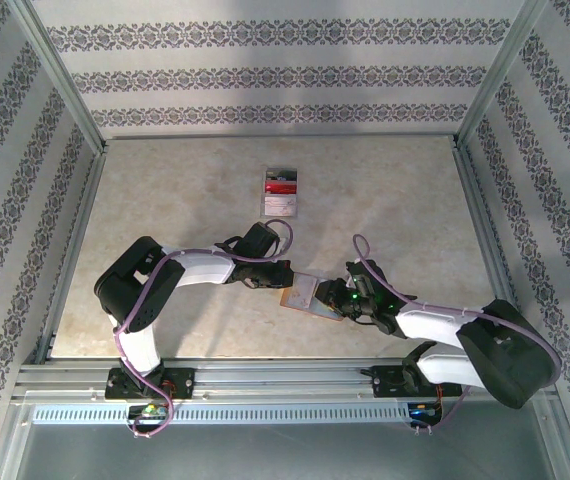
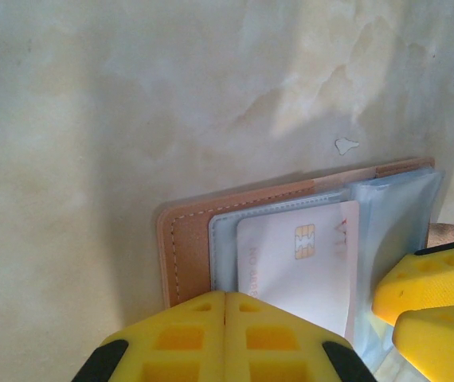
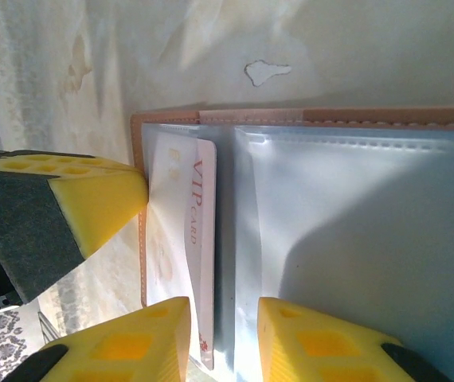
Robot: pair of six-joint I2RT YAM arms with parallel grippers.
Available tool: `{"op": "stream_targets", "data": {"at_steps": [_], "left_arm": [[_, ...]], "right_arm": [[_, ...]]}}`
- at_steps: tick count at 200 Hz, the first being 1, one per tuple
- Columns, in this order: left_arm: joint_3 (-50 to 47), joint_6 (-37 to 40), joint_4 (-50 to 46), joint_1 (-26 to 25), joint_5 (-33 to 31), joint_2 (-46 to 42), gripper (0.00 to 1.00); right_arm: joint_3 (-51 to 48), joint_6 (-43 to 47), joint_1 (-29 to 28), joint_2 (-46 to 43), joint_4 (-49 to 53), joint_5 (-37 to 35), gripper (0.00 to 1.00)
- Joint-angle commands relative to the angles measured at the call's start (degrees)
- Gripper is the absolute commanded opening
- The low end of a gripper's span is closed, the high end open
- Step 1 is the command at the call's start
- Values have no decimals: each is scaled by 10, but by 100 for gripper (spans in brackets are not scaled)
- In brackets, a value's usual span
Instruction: Take the credit cards out of the card holder
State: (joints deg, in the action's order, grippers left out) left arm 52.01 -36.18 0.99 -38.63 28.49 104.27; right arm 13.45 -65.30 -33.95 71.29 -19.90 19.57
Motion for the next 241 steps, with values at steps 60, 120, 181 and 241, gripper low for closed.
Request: {"op": "stream_targets", "data": {"at_steps": [60, 120, 181, 241], "left_arm": [[54, 31, -108, 1, -40, -55, 3], [30, -13, -39, -15, 21, -73, 1], [25, -20, -6, -24, 26, -6, 0], [21, -19, 1, -24, 22, 27, 0]], "right_arm": [[-12, 37, 24, -48, 128, -24, 29], [-10, 47, 28, -61, 134, -16, 24], [-11, 52, 29, -62, 137, -16, 24], [-8, 58, 30, -65, 140, -11, 25]]}}
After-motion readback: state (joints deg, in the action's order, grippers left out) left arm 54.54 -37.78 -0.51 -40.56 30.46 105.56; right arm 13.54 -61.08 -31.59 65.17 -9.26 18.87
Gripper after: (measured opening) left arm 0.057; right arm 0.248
